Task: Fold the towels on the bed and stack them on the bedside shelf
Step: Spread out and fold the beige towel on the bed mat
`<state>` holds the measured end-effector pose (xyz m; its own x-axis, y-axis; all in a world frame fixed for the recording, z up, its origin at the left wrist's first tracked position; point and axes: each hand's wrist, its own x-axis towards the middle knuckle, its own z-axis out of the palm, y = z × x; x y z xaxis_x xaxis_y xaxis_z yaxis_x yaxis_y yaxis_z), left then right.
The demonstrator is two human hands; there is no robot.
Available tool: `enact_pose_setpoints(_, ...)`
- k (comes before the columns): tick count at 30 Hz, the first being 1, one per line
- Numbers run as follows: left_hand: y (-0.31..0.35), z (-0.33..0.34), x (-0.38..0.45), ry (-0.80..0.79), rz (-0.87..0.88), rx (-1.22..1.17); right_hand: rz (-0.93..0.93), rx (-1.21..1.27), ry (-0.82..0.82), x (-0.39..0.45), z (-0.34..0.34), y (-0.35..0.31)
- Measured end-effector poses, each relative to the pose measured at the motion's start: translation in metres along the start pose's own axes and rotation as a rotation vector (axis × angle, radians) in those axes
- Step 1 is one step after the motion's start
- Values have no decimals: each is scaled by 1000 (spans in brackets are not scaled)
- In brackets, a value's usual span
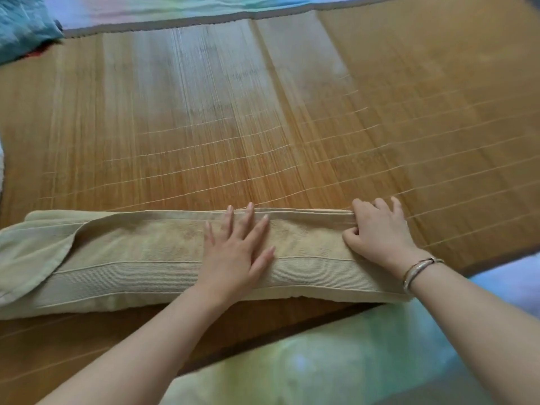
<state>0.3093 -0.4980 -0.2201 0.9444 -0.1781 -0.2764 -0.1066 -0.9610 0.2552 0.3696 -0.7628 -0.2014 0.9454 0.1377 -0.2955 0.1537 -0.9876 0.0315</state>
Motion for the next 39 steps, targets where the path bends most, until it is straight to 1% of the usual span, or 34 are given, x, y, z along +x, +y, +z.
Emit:
enact_pose_setpoints(2, 10, 12, 9, -65, -45, 24, 59, 19, 23, -2, 1, 13)
enact_pose_setpoints(5, 10, 23, 15, -108, -86, 37, 169, 50, 102, -9, 10, 26)
enact_pose_setpoints(6, 9, 25, 16, -112, -91, 43, 234, 117, 121, -13, 12, 27)
enact_pose_setpoints(8, 9, 26, 15, -117, -94, 55, 389, 329, 120, -22, 16, 29)
enact_pose_setpoints(9, 10, 27, 15, -117, -95, 62, 464, 439, 95, -27, 17, 30)
enact_pose_setpoints(11, 13, 28, 14, -107, -110, 89, 582, 623, -14, -34, 17, 31)
enact_pose_setpoints(13, 23, 29, 13, -87, -145, 105, 663, 793, -140, -39, 20, 32)
enact_pose_setpoints(14, 30, 29, 12, -73, -165, 89, 682, 830, -192, -42, 20, 33)
enact_pose_setpoints(16, 48, 29, 8, -34, -182, 14, 697, 901, -270, -47, 23, 36)
enact_pose_setpoints(17, 57, 28, 4, -17, -179, -34, 708, 988, -308, -50, 24, 38)
enact_pose_setpoints(19, 70, 30, -3, -23, -162, -132, 723, 1291, -423, -57, 19, 42)
enact_pose_setpoints(20, 75, 30, -7, -54, -147, -158, 712, 1459, -470, -62, 12, 45)
enact_pose_setpoints(22, 83, 31, -10, -140, -124, -185, 655, 1748, -486, -70, -2, 48)
enact_pose_setpoints(23, 91, 29, -9, -178, -120, -221, 610, 1838, -467, -73, -10, 49)
enact_pose_setpoints(24, 99, 28, -6, -221, -124, -289, 565, 1894, -449, -74, -20, 48)
enact_pose_setpoints(26, 123, 25, 5, -339, -125, -457, 486, 1926, -441, -74, -44, 45)
enact_pose_setpoints(28, 150, 16, 9, -448, -42, -606, 427, 1958, -485, -73, -66, 41)
enact_pose_setpoints(29, 161, 9, 7, -460, 25, -806, 419, 1963, -493, -73, -79, 39)
enact_pose_setpoints(30, 167, 4, 3, -465, 68, -1063, 418, 1962, -480, -72, -91, 37)
enact_pose_setpoints(31, 171, -3, -3, -476, 81, -1272, 423, 1939, -438, -70, -99, 36)
enact_pose_setpoints(32, 169, -10, -8, -475, 70, -1386, 422, 1910, -406, -70, -108, 30)
enact_pose_setpoints(34, 151, -18, -20, -412, 11, -1396, 403, 1861, -410, -69, -113, 15)
enact_pose_setpoints(36, 119, -18, -28, -201, -37, -1272, 387, 1806, -449, -68, -111, -9)
enact_pose_setpoints(37, 96, -19, -35, -90, -53, -1168, 396, 1776, -461, -67, -108, -22)
enact_pose_setpoints(39, 43, -21, -51, 93, -83, -852, 396, 1727, -494, -65, -106, -53)
